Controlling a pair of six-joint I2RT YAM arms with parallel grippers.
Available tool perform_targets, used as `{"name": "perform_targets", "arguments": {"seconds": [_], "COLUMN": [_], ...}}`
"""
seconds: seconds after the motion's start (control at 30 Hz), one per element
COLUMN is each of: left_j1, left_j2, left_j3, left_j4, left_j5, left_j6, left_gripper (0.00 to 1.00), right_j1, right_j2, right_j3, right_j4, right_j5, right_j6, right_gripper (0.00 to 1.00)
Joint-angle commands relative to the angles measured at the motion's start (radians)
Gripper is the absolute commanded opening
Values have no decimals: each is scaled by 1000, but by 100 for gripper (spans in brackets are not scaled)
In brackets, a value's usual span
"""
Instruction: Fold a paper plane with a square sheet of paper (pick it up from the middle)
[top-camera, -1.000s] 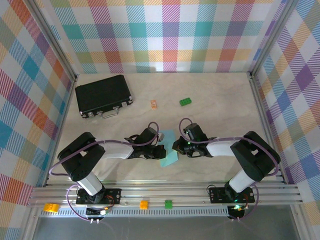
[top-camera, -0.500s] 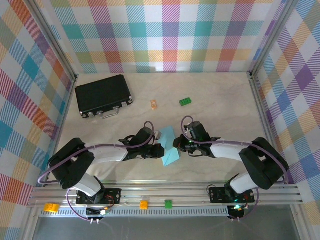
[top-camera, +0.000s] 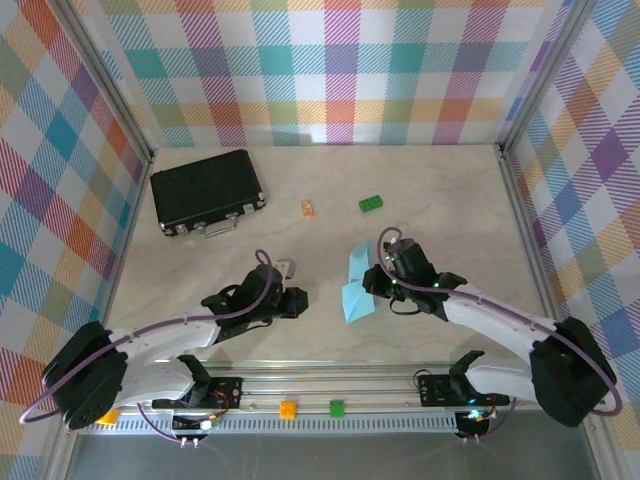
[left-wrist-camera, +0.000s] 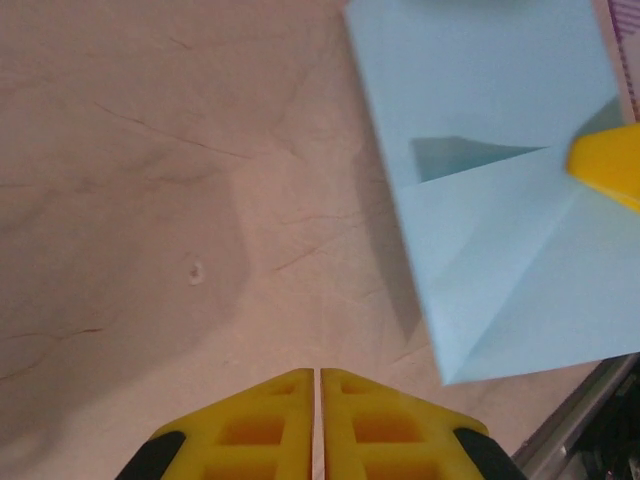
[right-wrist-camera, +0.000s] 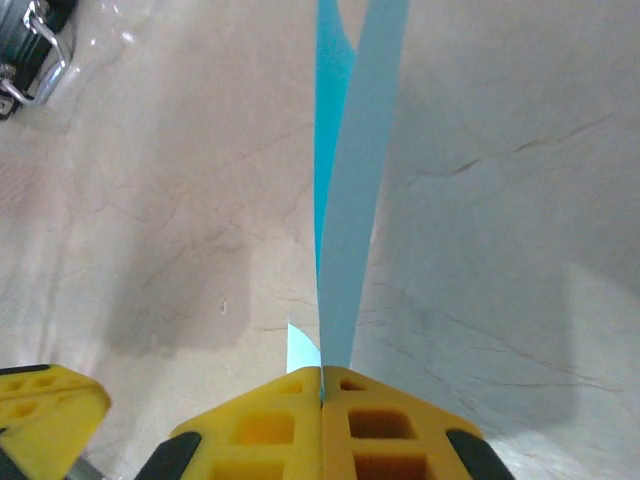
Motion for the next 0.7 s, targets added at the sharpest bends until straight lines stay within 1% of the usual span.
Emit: {"name": "perform_targets", "arguments": {"seconds": [0.0,0.1,0.2,0.3,0.4,0.43,0.53,0.6,0.67], "left_j1": [17,27,40,57,75,83,117,138,162], "left_j2": [-78,-141,-192,-227,-254,-261,-279,-292,-310], "left_j3": [-28,-37,-37,-34,-30,-30,-25,-21,-18], "left_j4": [-60,-104,-156,-202,-241,-256,-314,-382,-421], "left_j5": [-93,-128,-164,-185,-201,-208,-230,-259,-264], "left_j6": [-17,-20,-23,-29,-40,-49,-75,-98,-108], "left_gripper": [14,15,18,20,21,22,24,24,24], "right_j1": [26,60,109,190,277,297,332,343,350], "right_j2": [-66,-90,-78,-26,67,101,188,231,263], "right_j3": [56,114,191,278,368,392,428,435,428], "right_j4": [-191,-298,-394,-509,-646,-681,-708,-703,-668], "right_j5": [168,287,412,608,843,899,970,972,965], "right_j6": [-113,-168,-223,-240,-197,-185,-182,-183,-189], "right_gripper": [3,3,3,3,3,2,1,1,1]}}
